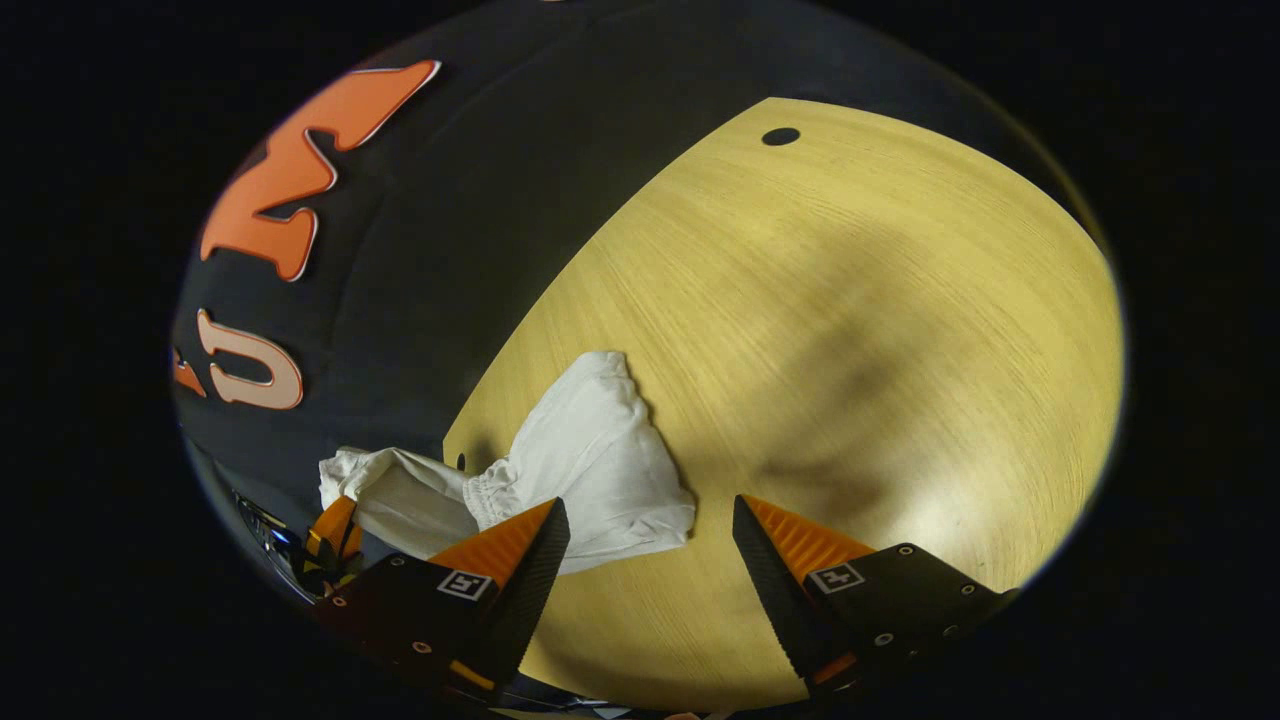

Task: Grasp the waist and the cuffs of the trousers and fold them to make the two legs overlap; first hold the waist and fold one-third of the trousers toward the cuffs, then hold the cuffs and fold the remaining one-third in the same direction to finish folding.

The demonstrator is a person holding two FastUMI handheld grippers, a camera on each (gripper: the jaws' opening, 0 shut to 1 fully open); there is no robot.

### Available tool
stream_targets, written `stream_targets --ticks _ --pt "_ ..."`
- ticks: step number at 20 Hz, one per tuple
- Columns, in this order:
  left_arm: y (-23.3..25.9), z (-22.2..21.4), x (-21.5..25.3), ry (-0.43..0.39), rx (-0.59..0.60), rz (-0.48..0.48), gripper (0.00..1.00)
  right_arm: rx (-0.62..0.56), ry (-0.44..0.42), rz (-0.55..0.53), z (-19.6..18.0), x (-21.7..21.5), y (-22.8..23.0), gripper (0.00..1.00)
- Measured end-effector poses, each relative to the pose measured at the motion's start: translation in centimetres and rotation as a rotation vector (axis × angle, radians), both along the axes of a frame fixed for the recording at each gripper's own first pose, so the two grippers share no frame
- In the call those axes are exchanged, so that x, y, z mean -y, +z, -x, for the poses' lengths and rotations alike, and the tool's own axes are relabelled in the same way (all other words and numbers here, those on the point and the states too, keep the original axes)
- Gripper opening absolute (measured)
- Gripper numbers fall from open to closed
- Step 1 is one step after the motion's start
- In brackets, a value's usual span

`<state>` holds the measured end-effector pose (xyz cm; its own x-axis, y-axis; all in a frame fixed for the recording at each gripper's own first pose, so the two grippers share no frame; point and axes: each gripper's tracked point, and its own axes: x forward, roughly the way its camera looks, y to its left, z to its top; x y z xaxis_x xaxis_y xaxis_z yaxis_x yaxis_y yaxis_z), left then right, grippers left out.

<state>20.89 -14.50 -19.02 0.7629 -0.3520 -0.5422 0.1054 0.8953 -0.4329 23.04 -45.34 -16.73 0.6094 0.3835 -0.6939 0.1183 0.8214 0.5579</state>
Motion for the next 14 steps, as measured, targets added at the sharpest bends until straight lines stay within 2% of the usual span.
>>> stream_targets --ticks 8,14 --pt "-4.6 1.2 10.6 -0.192 -0.030 -0.192 0.07 -0.020 -0.098 -0.033 0.8 7.8 -0.7 0.99" --pt "-10.0 3.4 16.4 -0.307 -0.096 -0.324 0.05 -0.031 -0.139 -0.043 1.4 10.9 -1.4 0.99"
